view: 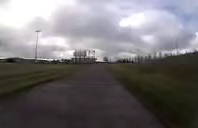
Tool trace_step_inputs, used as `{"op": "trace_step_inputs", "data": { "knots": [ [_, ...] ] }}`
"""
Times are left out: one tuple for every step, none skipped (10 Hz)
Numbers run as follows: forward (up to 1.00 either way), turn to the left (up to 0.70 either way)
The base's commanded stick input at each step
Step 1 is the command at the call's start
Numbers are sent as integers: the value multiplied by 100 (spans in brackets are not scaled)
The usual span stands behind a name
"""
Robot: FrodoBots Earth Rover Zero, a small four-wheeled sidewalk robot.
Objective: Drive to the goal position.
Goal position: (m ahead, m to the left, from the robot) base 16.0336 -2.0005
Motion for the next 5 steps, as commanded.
{"op": "trace_step_inputs", "data": {
  "knots": [
    [100,0],
    [100,0],
    [100,0],
    [100,0],
    [100,0]
  ]
}}
